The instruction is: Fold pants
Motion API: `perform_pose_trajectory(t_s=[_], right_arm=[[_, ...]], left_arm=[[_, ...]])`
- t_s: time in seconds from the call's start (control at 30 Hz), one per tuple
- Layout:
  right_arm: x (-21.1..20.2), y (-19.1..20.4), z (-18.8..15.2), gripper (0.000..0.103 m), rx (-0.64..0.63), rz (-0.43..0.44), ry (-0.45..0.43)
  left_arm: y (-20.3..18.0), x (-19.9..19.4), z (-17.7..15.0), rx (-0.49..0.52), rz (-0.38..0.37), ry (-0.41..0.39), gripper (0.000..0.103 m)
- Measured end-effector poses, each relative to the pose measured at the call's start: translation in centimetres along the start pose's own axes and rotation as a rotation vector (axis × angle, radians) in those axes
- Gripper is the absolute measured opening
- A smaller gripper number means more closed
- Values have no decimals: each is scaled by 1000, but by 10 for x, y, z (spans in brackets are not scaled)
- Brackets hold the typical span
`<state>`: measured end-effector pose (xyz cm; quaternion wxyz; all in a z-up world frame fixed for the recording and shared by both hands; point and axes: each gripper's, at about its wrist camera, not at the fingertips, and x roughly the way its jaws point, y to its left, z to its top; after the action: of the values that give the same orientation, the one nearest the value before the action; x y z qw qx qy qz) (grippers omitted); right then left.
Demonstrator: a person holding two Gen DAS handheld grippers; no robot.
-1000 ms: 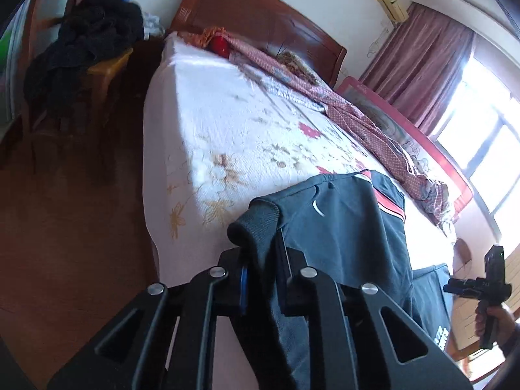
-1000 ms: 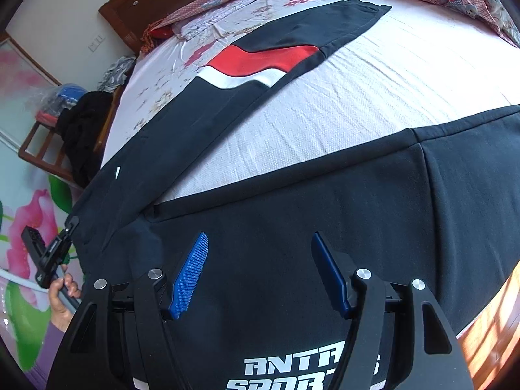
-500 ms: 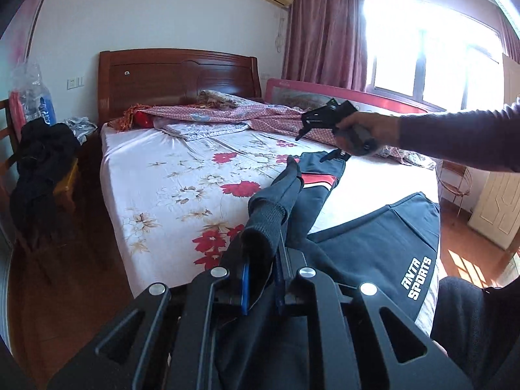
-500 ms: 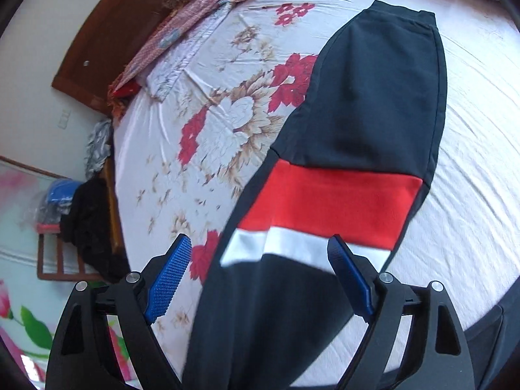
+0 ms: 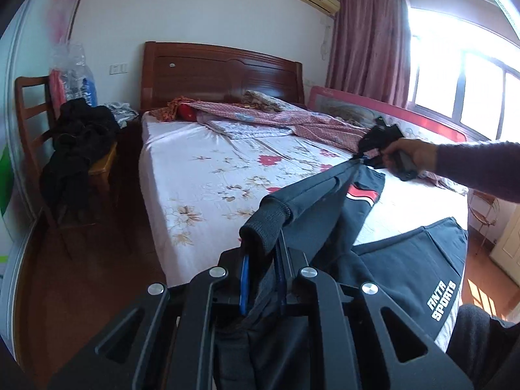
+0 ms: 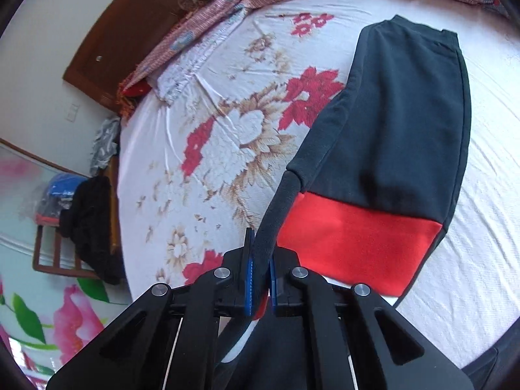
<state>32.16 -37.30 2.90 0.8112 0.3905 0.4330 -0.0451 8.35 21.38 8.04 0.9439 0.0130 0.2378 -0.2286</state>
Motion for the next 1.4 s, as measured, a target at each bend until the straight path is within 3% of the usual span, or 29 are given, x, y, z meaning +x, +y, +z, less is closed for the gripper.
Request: perform_pose_trajectory(t_s=[0.13,0.3,0.4,0.57,0.6,0.67,0.73,0.77,0.83,0.93,1.23,1.33,1.4], right_arm=[[-90,-19,-38,6,-49,112,-67],[-175,-78,-135,6,-42,152,-102],[-184,-122,-204,6,25,143,-56],[-164,-183,-285,6,162,107,16],[-161,-190,-291,6,169,94,10],[-155,-198,-298,6,201,115,21],[-151,-192,-296,6,157,97,24],[-149,-189,-295,6,150,98,26],[-147,-187,-292,6,145,107,33],[-146,-186,-289,6,133,112,32],[-143,-193,-292,6,143,112,41],[-141,-194,-293,6,140,107,46],[-140,-195,-294,6,137,107,47]], left_arm=[[11,-15,-6,-52,48,-30,14],[11,-47,-35,-57,69,-47,14],[24,-67,-61,-100,77,-39,15],[26,-58,-99,-103,159,129,25],[23,-60,-99,-111,167,142,29],[14,-64,-95,-194,110,163,50],[1,-66,-91,-311,34,199,85],[-5,-65,-92,-373,-4,231,93],[-13,-58,-100,-511,-104,281,93],[-14,-42,-126,-692,-122,374,93],[10,-2,-181,-1124,-184,330,90],[9,2,-186,-1172,-180,306,89],[7,5,-190,-1200,-156,309,81]])
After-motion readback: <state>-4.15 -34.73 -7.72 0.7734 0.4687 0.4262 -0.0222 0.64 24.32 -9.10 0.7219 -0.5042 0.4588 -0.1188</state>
